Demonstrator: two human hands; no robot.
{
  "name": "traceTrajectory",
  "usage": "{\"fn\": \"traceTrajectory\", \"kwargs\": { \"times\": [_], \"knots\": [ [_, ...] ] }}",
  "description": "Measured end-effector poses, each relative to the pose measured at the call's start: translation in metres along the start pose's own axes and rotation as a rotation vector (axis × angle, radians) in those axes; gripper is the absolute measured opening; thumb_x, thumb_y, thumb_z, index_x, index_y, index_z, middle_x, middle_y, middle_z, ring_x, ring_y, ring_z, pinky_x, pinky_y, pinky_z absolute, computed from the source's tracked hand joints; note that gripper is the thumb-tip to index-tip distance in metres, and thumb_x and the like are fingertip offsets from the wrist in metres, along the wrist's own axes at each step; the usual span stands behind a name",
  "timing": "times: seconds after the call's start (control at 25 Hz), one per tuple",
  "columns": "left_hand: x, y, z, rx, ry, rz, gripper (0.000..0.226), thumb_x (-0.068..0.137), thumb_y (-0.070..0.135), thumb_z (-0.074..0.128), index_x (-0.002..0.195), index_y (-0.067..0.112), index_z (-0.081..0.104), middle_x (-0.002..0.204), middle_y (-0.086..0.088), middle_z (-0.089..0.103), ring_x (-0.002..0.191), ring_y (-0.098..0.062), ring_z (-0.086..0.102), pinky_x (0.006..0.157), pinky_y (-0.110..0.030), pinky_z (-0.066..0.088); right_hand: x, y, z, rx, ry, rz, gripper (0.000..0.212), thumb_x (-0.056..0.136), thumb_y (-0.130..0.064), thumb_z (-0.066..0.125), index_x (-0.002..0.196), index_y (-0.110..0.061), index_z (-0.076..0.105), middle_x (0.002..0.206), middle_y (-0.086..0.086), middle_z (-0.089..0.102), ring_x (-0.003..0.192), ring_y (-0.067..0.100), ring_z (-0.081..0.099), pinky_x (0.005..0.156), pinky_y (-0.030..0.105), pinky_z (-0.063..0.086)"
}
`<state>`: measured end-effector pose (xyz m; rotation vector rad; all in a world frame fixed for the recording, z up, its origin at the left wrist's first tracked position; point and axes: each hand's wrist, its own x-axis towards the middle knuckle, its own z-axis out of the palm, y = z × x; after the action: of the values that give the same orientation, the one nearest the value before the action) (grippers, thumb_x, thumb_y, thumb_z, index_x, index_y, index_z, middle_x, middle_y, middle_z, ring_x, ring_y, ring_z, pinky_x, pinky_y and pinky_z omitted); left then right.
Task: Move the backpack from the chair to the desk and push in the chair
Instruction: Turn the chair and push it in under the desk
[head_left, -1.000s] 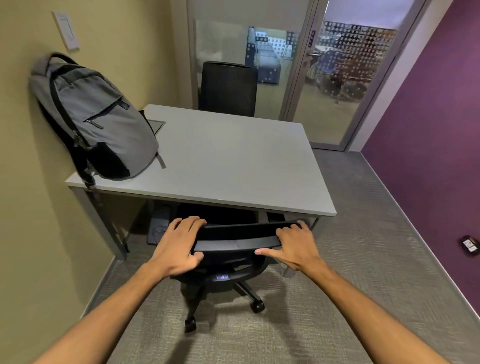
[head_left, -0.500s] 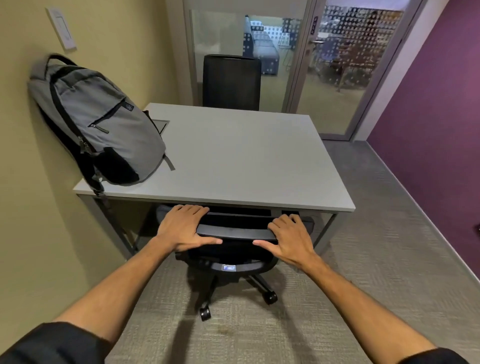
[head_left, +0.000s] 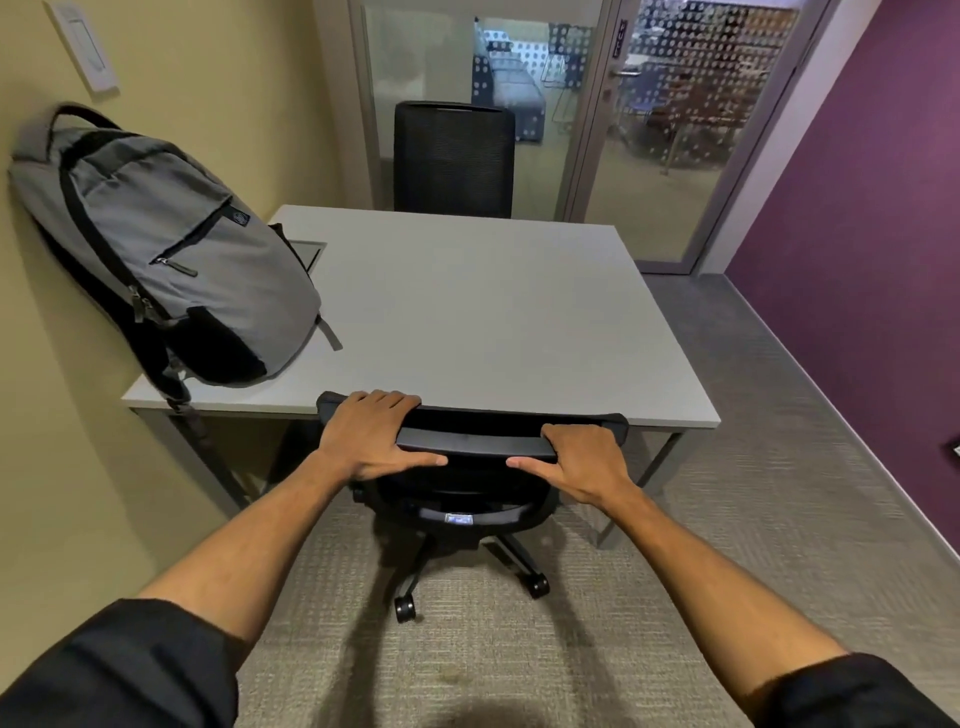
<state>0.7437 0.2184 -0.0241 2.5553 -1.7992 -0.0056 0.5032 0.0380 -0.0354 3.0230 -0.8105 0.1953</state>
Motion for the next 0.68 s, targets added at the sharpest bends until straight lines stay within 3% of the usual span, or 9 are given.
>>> {"fn": "traceTrajectory", "kwargs": {
  "times": [0.52,0.68],
  "knots": [
    [0.043,-0.008,0.004,-0.033,0.039,-0.012,0.111,0.059,0.1,0.021,0.137,0.026,0.048,0.135,0.001,0.058,0.121,-0.021,0.055,0.104,-0.04,0.039,0.043,0.026,0.006,-0.033,0.018,-0.016,0.074,0.071,-0.09,0.025,0.071,-0.021,0.05,0.064,-0.005,0.057,0.059,0.014,0.054,0.055,0.029,0.038],
    [0.051,-0.009,0.003,-0.021,0.04,-0.021,0.112,0.058,0.101,0.021,0.137,0.026,0.048,0.136,0.002,0.058,0.122,-0.021,0.055,0.103,-0.04,0.039,0.051,0.031,0.01,-0.034,0.035,-0.016,0.08,0.07,-0.092,0.021,0.072,-0.02,0.054,0.064,-0.005,0.059,0.059,0.015,0.055,0.056,0.031,0.046]
  ]
}}
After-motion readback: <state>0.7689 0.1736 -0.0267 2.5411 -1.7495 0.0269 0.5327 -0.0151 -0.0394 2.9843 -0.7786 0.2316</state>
